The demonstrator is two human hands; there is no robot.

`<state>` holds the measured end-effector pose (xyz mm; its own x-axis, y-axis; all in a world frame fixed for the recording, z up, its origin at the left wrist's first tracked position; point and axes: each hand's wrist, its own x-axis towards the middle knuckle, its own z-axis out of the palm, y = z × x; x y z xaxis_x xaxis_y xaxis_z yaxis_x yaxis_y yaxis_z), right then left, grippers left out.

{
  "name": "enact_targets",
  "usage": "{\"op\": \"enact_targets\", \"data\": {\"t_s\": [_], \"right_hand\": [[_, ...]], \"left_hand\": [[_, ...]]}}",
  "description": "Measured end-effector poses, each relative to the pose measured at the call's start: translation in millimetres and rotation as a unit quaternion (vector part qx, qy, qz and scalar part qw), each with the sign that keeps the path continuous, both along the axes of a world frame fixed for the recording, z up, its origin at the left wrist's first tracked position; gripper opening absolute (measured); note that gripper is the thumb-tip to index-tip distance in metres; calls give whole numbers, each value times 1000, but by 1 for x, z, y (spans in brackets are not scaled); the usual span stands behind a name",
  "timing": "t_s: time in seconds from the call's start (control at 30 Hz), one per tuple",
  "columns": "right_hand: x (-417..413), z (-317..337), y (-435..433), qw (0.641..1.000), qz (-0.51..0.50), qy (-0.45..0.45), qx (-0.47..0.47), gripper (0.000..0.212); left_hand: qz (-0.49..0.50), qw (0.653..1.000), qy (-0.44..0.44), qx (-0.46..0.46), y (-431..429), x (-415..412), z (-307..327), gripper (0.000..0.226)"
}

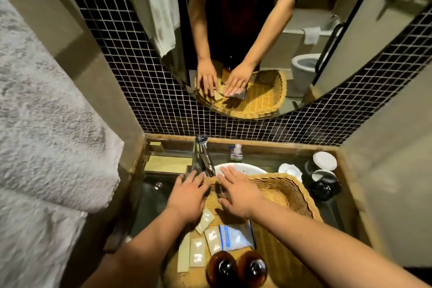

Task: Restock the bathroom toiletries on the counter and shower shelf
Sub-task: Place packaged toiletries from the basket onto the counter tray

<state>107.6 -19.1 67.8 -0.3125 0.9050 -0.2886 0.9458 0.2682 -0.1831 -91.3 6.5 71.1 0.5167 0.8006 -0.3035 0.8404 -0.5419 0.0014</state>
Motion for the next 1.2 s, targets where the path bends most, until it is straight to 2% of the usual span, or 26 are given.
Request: {"op": "enact_targets", "data": {"t_s": [0.07,0.23,0.37,0.5,0.63,0.73,0.93,1.03,1.2], "right_hand": [[3,-9,-10,999,24,-12,-19,80],[8,-33,-33,980,160,-56,-109,75],[11,-51,-44,959,235,-43,-155,66],[15,-74,-43,940,300,-37,-157,59],[15,-96,-41,921,371,-58,-100,57],[17,-106,-40,925,373,-37,-58,56],[25,-110,-34,944,324,-17,-52,51],[40,-109,-30,951,309,-16,-19,46],[75,-99,-34,966,247,-72,-26,52]], "left_hand": [[-27,1000,15,-4,-11,3,-6,63],[-51,996,57,-55,-33,2,-28,63],[-56,990,86,-93,-45,-5,-50,70],[-59,984,124,-117,-49,-6,-67,100],[-60,986,113,-109,-63,-11,-76,140],[-67,983,126,-114,-64,-10,-81,144],[-64,988,95,-107,-48,-4,-90,133],[-46,990,71,-112,-36,2,-94,122],[-22,991,33,-127,-22,20,-101,118]]}}
